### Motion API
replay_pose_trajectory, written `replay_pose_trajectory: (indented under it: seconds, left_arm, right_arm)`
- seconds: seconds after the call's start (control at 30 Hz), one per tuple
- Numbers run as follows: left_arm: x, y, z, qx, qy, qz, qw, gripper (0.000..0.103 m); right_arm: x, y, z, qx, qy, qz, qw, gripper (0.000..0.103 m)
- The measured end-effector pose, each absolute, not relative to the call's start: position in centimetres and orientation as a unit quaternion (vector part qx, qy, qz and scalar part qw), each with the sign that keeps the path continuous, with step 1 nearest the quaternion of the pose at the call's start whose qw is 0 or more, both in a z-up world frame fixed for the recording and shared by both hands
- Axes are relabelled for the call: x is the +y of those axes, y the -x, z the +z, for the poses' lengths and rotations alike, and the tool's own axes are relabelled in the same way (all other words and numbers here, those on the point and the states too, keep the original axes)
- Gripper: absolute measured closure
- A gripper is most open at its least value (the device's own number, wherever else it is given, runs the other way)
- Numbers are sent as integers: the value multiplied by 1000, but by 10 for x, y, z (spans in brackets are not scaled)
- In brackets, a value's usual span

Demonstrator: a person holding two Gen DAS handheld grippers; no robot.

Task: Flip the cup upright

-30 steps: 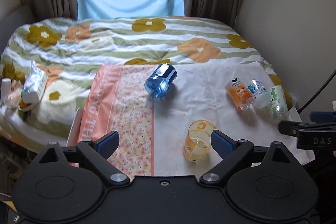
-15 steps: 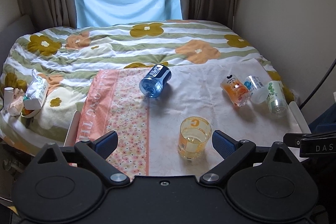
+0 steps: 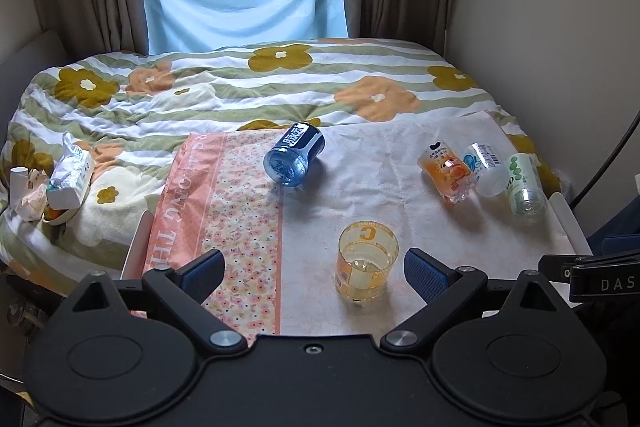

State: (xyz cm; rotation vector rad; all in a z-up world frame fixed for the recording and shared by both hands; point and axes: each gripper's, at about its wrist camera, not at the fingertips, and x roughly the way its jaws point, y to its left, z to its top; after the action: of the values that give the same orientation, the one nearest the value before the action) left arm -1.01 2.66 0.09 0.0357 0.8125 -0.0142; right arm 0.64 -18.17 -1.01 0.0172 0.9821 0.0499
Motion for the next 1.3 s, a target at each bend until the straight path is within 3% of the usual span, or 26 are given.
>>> replay_pose_trajectory:
  seconds: [1.3]
  left_arm:
    - [28,10,5,392,-20,-9,920,4]
  right_arm:
    - [-180,-7,-8,470,-7,22,882,0]
